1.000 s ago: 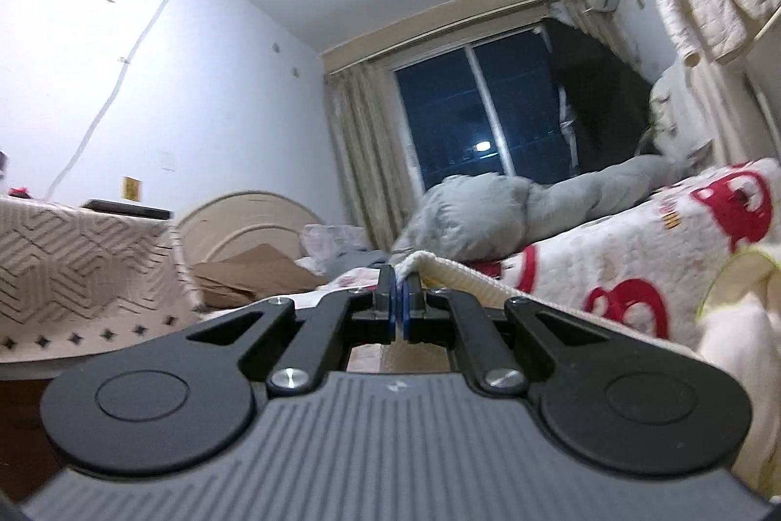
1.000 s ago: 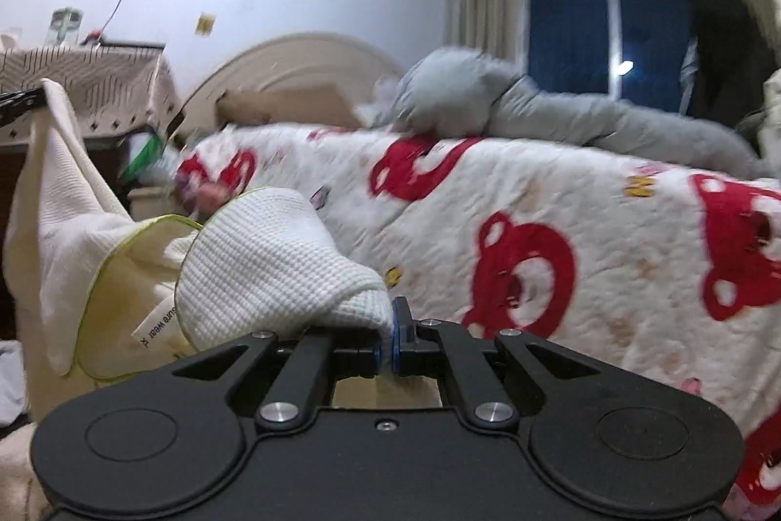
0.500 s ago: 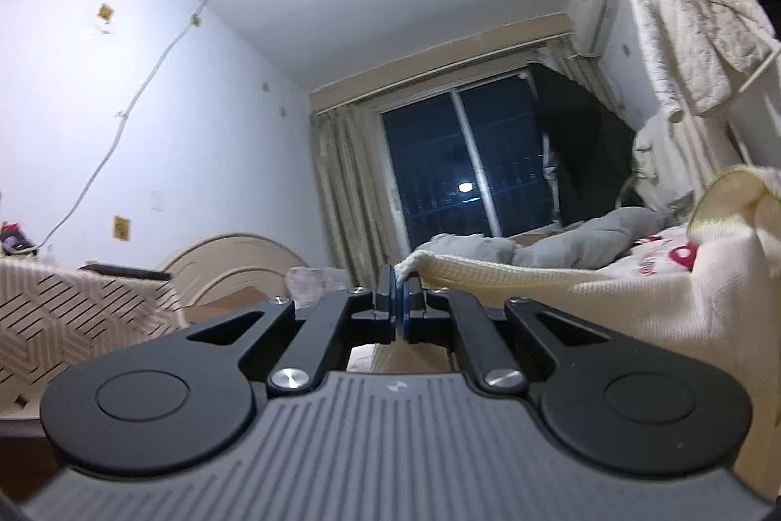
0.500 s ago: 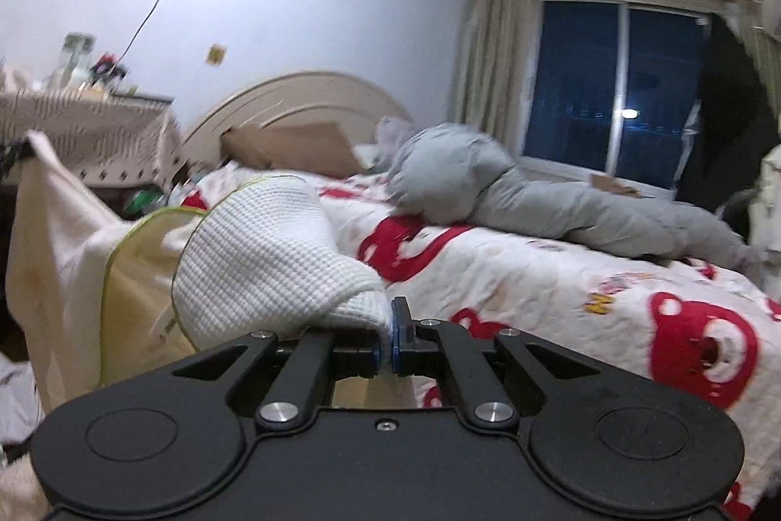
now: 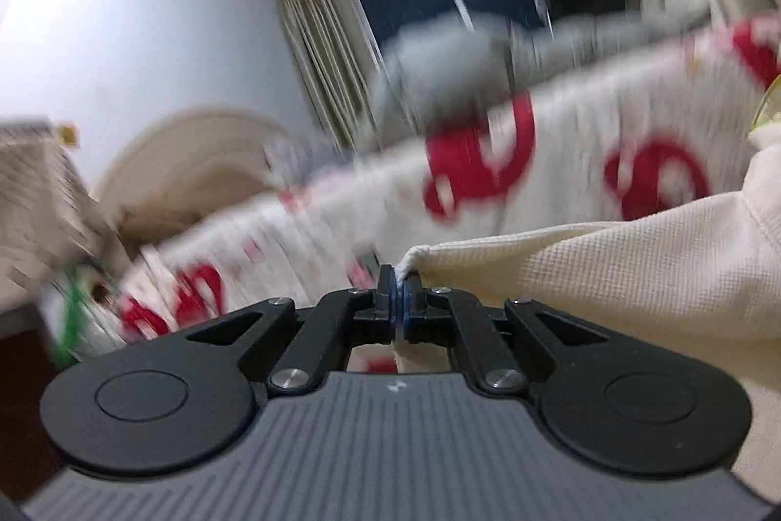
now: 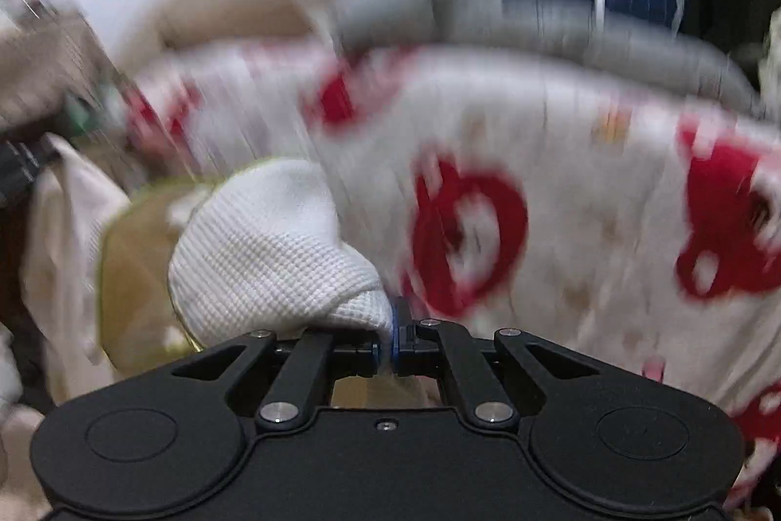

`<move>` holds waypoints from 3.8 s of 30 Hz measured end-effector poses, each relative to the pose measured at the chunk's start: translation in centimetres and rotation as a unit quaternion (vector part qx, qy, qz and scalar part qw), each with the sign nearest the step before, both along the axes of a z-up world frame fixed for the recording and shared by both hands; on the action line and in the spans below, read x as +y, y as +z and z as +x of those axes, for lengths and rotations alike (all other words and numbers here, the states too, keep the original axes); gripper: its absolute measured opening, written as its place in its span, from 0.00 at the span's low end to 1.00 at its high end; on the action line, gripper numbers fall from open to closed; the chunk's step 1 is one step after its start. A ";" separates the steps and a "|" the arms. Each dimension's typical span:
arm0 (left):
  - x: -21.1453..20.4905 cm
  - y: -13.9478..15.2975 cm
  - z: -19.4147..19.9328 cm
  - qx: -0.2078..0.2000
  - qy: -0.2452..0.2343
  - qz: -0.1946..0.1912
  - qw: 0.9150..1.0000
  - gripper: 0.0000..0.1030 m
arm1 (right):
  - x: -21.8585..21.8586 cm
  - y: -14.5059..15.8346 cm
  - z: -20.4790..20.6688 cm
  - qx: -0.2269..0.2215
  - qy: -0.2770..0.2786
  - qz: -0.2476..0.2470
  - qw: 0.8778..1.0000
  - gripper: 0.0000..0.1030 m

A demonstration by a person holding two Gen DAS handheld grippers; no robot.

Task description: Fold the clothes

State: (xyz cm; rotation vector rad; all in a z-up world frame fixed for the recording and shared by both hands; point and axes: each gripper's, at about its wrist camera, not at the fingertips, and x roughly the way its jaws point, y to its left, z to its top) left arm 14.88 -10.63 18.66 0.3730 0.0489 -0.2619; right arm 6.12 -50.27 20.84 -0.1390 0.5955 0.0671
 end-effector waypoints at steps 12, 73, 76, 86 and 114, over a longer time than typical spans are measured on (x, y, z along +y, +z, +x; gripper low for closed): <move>-4.0 -21.7 11.1 0.266 -0.018 -0.056 0.962 0.43 | -5.1 -22.2 14.1 0.085 -0.219 0.142 0.962 0.44; 13.5 -26.0 -7.1 0.438 -0.004 -0.140 0.888 0.02 | 10.0 -29.4 -10.7 0.222 -0.001 0.185 0.957 0.32; 11.9 -25.2 -7.5 0.411 -0.011 -0.114 0.904 0.02 | 7.7 -31.1 -14.7 0.238 -0.052 0.185 0.952 0.38; 10.0 -25.2 -7.9 0.387 -0.005 -0.071 0.919 0.02 | 5.3 -35.5 -19.8 0.244 -0.094 0.199 0.945 0.59; 7.3 -33.2 6.4 0.447 0.122 -0.123 0.878 0.02 | -3.5 -32.7 -3.8 0.044 -0.167 0.254 0.952 0.50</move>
